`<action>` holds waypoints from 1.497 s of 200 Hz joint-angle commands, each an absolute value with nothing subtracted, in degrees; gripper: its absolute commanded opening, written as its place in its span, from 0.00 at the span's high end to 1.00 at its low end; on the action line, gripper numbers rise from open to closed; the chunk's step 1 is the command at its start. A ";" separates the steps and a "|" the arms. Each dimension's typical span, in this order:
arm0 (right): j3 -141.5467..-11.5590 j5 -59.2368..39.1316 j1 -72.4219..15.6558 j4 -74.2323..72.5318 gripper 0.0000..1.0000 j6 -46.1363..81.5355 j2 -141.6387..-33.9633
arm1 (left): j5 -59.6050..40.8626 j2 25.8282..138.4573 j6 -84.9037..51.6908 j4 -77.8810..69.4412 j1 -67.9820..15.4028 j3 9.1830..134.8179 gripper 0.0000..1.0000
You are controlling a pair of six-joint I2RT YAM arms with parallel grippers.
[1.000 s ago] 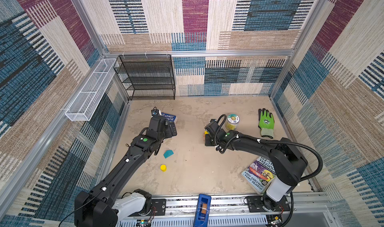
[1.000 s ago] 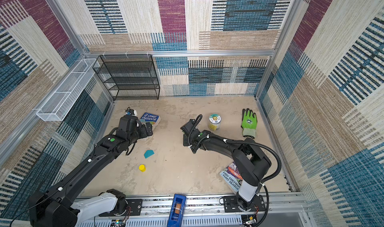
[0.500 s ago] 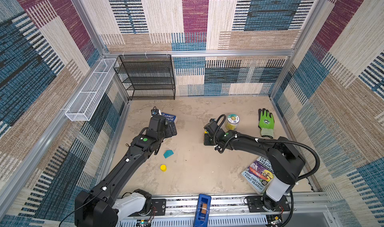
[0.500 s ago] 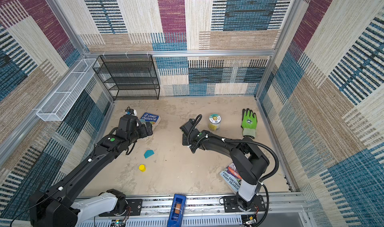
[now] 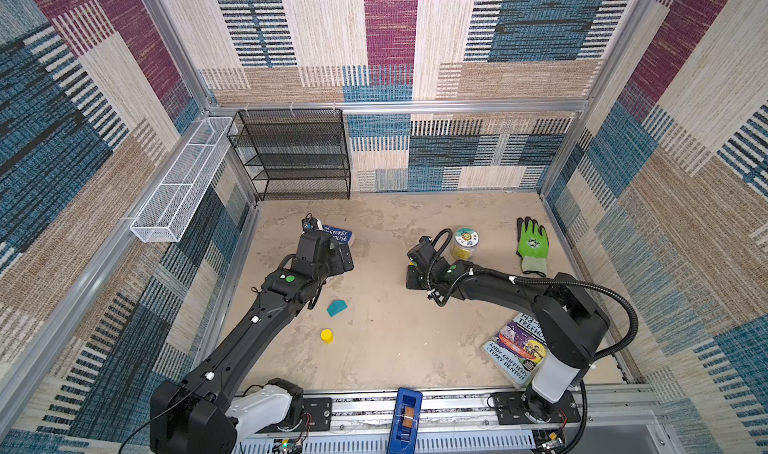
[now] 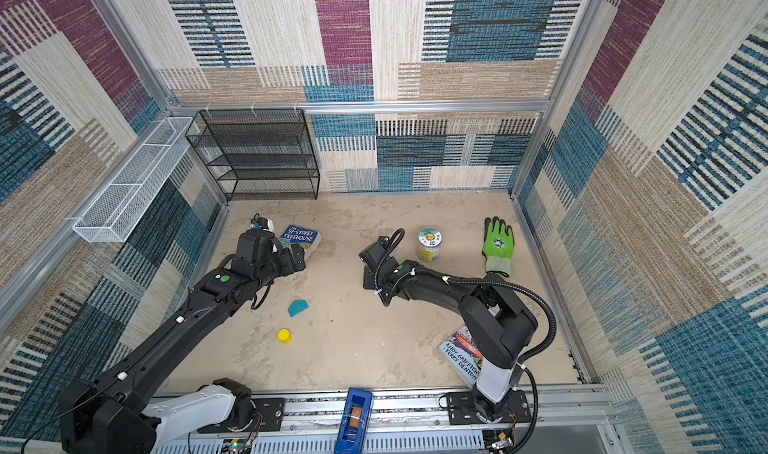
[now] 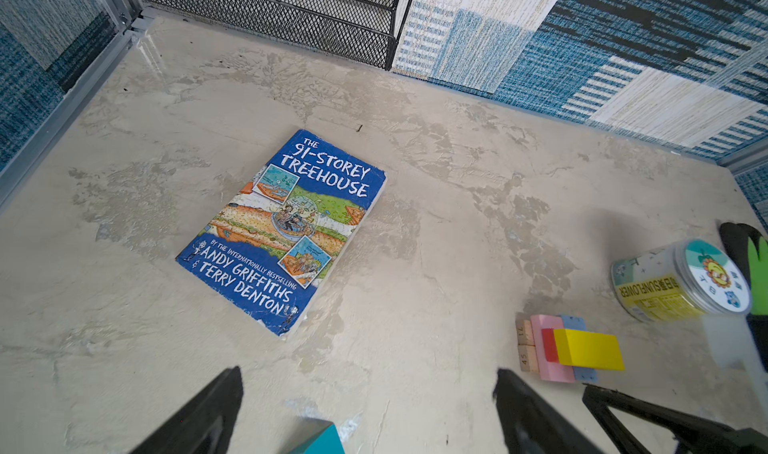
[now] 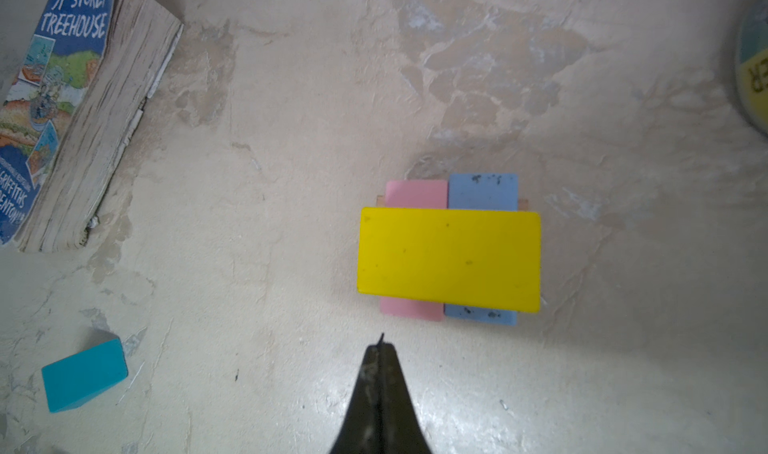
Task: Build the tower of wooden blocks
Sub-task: 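Hold the right gripper just above the yellow block on the stack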
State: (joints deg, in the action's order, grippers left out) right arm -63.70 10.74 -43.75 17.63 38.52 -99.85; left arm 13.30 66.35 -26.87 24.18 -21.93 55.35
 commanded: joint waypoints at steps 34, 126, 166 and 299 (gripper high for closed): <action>-64.25 12.21 -43.77 16.00 1.00 39.55 -100.41 | 13.10 66.36 -26.77 23.02 -21.66 55.21 0.01; -64.97 12.26 -43.75 16.00 1.00 40.08 -101.07 | 12.35 66.70 -26.94 22.68 -21.40 55.11 0.01; -64.95 12.32 -43.74 16.06 1.00 40.32 -101.07 | 12.13 66.80 -27.07 22.72 -21.29 55.11 0.01; -65.04 12.80 -43.72 15.82 1.00 40.96 -100.90 | 11.78 66.84 -27.16 22.59 -21.01 54.93 0.01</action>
State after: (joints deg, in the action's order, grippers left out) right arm -64.53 11.64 -43.75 17.26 40.42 -100.97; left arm 11.86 66.72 -27.05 23.38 -21.12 55.00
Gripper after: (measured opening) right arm 0.050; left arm 0.991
